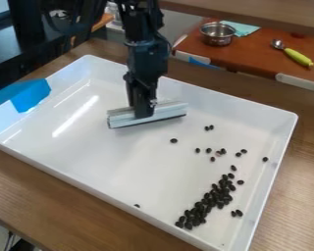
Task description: Sweep into pile
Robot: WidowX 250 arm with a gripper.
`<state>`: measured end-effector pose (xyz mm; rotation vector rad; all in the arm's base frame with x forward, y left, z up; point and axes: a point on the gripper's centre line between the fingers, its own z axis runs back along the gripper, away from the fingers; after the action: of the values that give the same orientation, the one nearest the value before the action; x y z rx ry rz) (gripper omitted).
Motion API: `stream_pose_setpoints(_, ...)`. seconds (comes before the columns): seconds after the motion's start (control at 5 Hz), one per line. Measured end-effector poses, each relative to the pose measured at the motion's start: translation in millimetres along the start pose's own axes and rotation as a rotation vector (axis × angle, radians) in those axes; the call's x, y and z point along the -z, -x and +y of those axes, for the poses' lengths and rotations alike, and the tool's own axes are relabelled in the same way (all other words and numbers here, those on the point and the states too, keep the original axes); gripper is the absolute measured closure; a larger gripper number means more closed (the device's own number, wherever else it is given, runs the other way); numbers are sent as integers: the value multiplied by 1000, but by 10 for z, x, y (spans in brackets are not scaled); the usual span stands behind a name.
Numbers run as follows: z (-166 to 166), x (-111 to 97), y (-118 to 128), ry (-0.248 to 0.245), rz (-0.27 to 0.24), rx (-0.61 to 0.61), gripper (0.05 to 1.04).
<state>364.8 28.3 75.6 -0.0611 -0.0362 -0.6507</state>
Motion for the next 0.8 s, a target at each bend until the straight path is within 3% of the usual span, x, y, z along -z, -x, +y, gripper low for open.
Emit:
stream_pose_setpoints(0.6, -159, 15, -187, -23, -1, 38, 741)
stream_pose_setpoints(0.8, -313, 70, -240, -10, 13, 52, 741)
